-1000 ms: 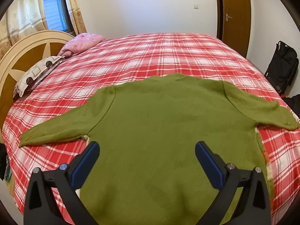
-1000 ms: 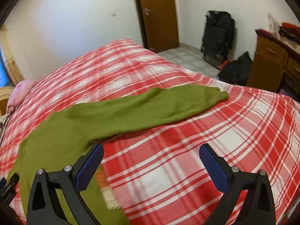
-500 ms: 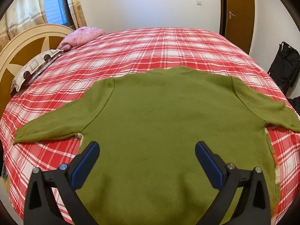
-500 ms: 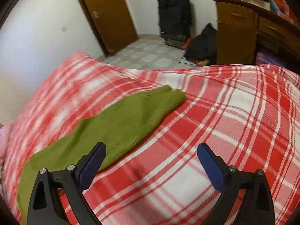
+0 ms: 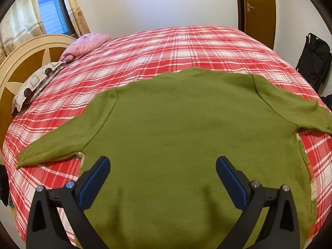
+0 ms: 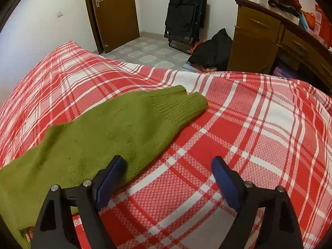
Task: Fold small clothes
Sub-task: 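Move the right tool to the green sleeve cuff and close on it, then lift the cuff with the right tool and fold the sleeve across the body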
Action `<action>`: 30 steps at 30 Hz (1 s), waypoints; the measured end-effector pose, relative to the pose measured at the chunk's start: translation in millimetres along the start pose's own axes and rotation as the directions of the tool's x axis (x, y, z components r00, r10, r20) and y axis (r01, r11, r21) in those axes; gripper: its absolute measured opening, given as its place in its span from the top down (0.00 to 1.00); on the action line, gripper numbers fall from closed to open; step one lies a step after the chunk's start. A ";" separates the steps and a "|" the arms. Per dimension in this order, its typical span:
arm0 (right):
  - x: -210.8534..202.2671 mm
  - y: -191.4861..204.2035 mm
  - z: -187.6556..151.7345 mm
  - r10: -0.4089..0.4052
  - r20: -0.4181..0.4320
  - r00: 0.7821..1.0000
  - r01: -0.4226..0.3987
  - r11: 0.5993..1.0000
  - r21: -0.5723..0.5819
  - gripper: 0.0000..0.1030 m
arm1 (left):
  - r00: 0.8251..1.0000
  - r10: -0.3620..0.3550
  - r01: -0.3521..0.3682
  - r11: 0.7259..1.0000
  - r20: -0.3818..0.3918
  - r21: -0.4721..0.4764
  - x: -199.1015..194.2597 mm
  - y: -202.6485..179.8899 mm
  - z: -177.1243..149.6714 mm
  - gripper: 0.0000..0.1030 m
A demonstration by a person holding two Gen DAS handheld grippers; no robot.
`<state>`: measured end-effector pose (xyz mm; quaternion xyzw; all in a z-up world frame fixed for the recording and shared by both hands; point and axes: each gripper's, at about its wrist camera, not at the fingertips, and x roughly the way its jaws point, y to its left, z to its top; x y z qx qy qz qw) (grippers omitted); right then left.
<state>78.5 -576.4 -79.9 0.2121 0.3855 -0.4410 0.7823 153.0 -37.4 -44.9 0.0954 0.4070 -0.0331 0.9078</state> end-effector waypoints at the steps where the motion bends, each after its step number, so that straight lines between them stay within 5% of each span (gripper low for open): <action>1: 0.2 0.1 0.4 0.000 0.004 1.000 0.000 1.000 -0.005 0.16 | 1.000 0.001 -0.001 1.000 -0.001 0.000 1.0 -2.1 -0.2 0.00; 12: 3.5 5.8 2.9 0.024 0.029 0.999 -0.023 0.999 -0.034 0.22 | 0.999 0.009 -0.009 1.000 -0.030 0.000 11.6 -9.2 -2.1 0.00; 19: 14.2 -15.4 15.0 0.158 0.009 0.987 -0.159 0.982 0.106 0.23 | 1.000 0.006 -0.007 1.000 -0.029 -0.004 11.1 -8.8 -1.5 0.00; 20: 15.2 -15.1 16.0 0.145 0.007 0.989 -0.145 0.985 0.097 0.28 | 1.000 0.005 -0.006 1.000 -0.030 -0.008 10.8 -8.1 -1.4 0.00; 22: 15.0 -13.8 17.8 0.124 0.018 0.992 -0.125 0.990 0.071 0.60 | 1.000 0.005 -0.005 1.000 -0.030 -0.016 9.5 -6.6 -0.9 0.00; 27: 12.8 -19.6 21.8 0.198 0.011 0.980 -0.199 0.978 0.071 0.93 | 1.000 -0.001 0.000 0.999 -0.020 -0.033 4.4 0.5 -1.7 0.00; 30: 2.0 -17.3 23.1 0.219 0.027 0.975 -0.220 0.975 0.042 0.95 | 1.000 -0.002 0.001 0.999 -0.015 -0.045 2.3 8.0 -2.4 0.00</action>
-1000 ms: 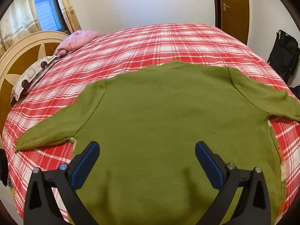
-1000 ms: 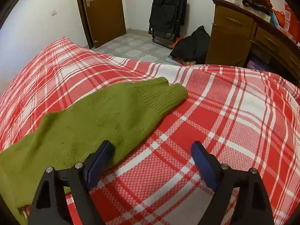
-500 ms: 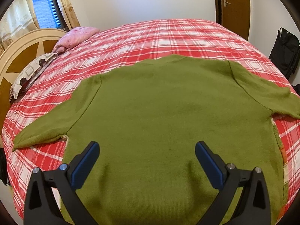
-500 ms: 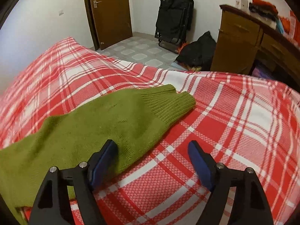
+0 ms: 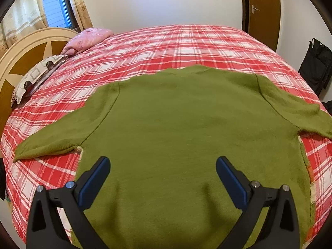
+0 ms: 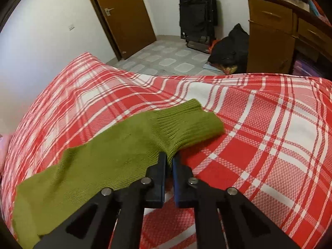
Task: Fold small clothes
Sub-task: 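Lift the cuff with the right tool and fold the sleeve across the body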
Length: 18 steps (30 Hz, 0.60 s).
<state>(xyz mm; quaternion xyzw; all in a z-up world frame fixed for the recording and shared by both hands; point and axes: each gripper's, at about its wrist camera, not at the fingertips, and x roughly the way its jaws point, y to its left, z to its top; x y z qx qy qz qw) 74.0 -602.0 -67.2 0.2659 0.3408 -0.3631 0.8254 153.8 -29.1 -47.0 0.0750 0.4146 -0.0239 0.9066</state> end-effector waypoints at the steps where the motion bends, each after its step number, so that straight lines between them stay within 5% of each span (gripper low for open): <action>1: -4.8 2.1 1.0 0.007 0.013 1.000 -0.007 1.000 -0.011 0.95 | 1.000 0.000 0.000 1.000 0.002 -0.003 -0.6 2.6 -0.3 0.00; 7: -47.2 25.4 11.3 0.064 0.081 0.995 -0.058 0.995 -0.076 0.95 | 1.000 -0.006 0.006 0.999 0.016 -0.053 -8.1 27.4 -1.0 0.00; 11: -96.4 83.4 6.8 0.127 0.150 0.981 -0.085 0.963 -0.257 0.95 | 0.999 -0.001 0.004 0.995 0.034 -0.096 -13.7 49.6 -0.5 0.00; 14: -139.6 156.2 -11.6 0.233 0.183 0.955 -0.130 0.885 -0.447 0.96 | 0.999 0.008 -0.003 0.990 0.040 -0.140 -15.1 69.2 -0.1 0.00; 18: -174.0 247.5 -54.8 0.394 0.120 0.911 -0.243 0.750 -0.615 0.96 | 0.997 0.050 -0.037 0.981 0.065 -0.188 -21.1 97.8 -2.2 0.00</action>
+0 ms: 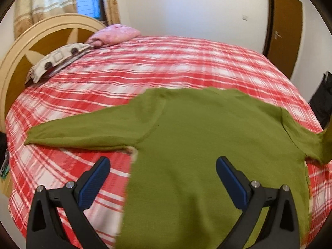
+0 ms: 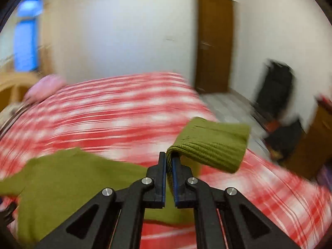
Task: Fold small clothes
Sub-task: 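Lift the cuff with the right tool and fold the sleeve across the body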
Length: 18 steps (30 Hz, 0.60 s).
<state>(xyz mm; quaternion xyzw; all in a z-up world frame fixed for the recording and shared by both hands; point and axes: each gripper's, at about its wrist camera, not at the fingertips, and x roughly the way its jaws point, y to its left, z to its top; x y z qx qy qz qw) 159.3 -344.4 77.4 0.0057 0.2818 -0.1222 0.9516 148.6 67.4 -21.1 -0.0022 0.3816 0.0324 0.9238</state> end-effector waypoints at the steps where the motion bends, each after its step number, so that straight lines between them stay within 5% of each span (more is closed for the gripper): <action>1: 6.8 32.5 3.2 0.062 -0.007 0.998 -0.062 0.998 -0.031 0.96 | 1.000 0.007 -0.007 1.000 0.006 -0.008 -0.4 5.5 0.4 0.00; 9: 89.5 218.2 -48.7 0.265 -0.151 0.953 -0.289 0.941 -0.175 0.96 | 0.996 0.094 -0.093 0.990 0.010 -0.105 3.7 70.5 -1.9 0.00; 18: 108.1 288.6 -102.7 0.296 -0.227 0.928 -0.355 0.889 -0.290 0.96 | 0.987 0.154 -0.158 0.969 -0.034 -0.191 27.4 130.9 -12.3 0.00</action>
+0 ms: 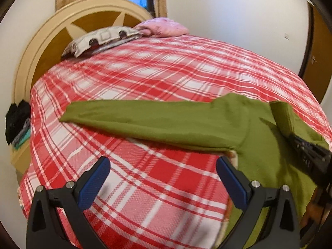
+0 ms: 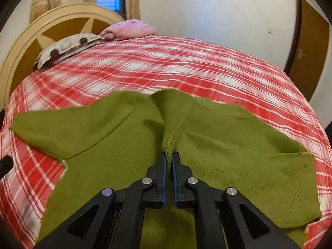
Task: Fold small clothes
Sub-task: 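Lift the cuff with the right tool and fold the sleeve across the body, then open the right tool to release the folded sleeve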
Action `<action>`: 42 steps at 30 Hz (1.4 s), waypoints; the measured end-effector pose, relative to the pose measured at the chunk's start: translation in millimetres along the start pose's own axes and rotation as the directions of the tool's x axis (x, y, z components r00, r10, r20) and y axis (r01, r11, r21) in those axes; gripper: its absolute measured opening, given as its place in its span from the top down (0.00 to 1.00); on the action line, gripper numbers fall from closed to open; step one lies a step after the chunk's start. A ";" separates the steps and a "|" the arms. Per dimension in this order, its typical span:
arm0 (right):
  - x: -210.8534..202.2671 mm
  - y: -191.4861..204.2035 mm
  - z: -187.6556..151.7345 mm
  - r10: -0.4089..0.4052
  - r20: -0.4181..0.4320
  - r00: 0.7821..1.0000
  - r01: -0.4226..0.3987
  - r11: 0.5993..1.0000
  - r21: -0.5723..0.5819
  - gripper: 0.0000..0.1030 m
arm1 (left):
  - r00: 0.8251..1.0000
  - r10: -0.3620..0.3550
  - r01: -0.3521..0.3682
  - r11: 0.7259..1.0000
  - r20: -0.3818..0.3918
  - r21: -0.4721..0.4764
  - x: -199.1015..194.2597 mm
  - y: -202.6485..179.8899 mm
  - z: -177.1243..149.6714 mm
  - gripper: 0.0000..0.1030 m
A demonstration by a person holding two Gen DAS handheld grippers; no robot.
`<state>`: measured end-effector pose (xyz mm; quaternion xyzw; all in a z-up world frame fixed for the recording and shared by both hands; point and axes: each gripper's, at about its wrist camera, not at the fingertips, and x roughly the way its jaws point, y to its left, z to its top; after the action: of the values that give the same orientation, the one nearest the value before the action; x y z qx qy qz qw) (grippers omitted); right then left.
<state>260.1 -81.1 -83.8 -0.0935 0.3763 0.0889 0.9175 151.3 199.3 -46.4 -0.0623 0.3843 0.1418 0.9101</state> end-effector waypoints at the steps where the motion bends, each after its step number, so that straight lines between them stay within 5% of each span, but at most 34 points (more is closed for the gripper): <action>1: 1.6 3.5 -0.2 0.003 0.000 1.000 -0.003 1.000 -0.017 0.95 | 1.000 0.004 -0.004 1.000 -0.005 -0.007 2.5 3.4 -0.4 0.00; 6: 19.3 19.1 -9.2 0.079 -0.085 0.993 -0.084 0.995 -0.057 0.91 | 1.000 0.013 -0.013 1.000 -0.009 -0.009 10.1 9.0 -1.2 0.00; 8: 12.6 19.9 -11.7 0.153 -0.074 0.986 -0.156 0.987 -0.043 0.69 | 1.000 0.016 -0.016 1.000 -0.013 -0.003 12.2 10.0 -1.8 0.00; 10: 8.5 22.9 -13.1 0.240 -0.084 0.967 -0.243 0.970 -0.023 0.30 | 1.000 0.017 -0.017 1.000 -0.017 0.001 13.9 11.0 -2.0 0.00; 11: 4.1 24.8 -14.8 0.287 -0.094 0.953 -0.289 0.957 -0.009 0.28 | 1.000 0.021 -0.021 1.000 -0.020 0.003 15.2 11.6 -1.9 0.00; 14: -13.0 30.5 -15.6 0.322 -0.047 0.946 -0.323 0.947 -0.004 0.28 | 0.999 0.040 -0.040 0.999 -0.033 0.001 20.0 13.1 -0.8 0.00; 17: -37.1 23.4 -2.7 0.254 0.082 0.964 -0.255 0.967 0.007 0.36 | 0.996 0.081 -0.081 0.997 -0.025 0.022 20.8 13.3 -0.3 0.00; 19: -36.7 14.7 7.2 0.214 0.097 0.972 -0.218 0.975 0.038 0.80 | 0.995 0.101 -0.101 0.994 -0.018 0.030 19.3 14.0 0.5 0.00; 20: -31.9 8.2 12.0 0.198 0.090 0.976 -0.204 0.977 0.069 0.83 | 0.995 0.101 -0.101 0.995 -0.013 0.028 17.2 15.1 1.4 0.00; 24: 5.9 -7.5 18.9 0.122 0.008 0.992 -0.122 0.976 0.181 0.83 | 0.994 0.110 -0.110 0.994 0.007 0.027 10.5 18.4 4.0 0.00; 28: 41.3 11.3 4.3 0.138 -0.103 0.985 -0.120 0.980 0.161 0.83 | 0.994 0.110 -0.110 0.994 0.007 0.016 7.9 22.9 5.1 0.00; 33: 33.0 30.5 1.3 0.119 -0.103 0.988 -0.116 0.992 0.039 0.83 | 0.992 0.129 -0.129 0.991 0.013 0.019 7.5 25.5 5.3 0.00; 39: -20.7 11.4 2.6 0.253 0.005 0.967 -0.250 0.950 0.186 0.82 | 0.989 0.148 -0.148 0.989 0.012 -0.008 10.9 34.5 9.1 0.00; 41: -41.2 9.4 0.7 0.281 0.050 0.958 -0.285 0.932 0.225 0.77 | 0.989 0.149 -0.149 0.989 0.000 -0.026 15.9 40.5 11.9 0.00; 42: -50.4 9.1 -1.0 0.308 0.067 0.949 -0.315 0.916 0.247 0.60 | 0.990 0.144 -0.144 0.989 -0.010 -0.042 19.1 44.3 13.7 0.00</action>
<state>221.9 -77.2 -49.9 0.0873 0.3825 0.1859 0.9008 159.8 248.5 -50.8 -0.0543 0.3880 0.2150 0.8946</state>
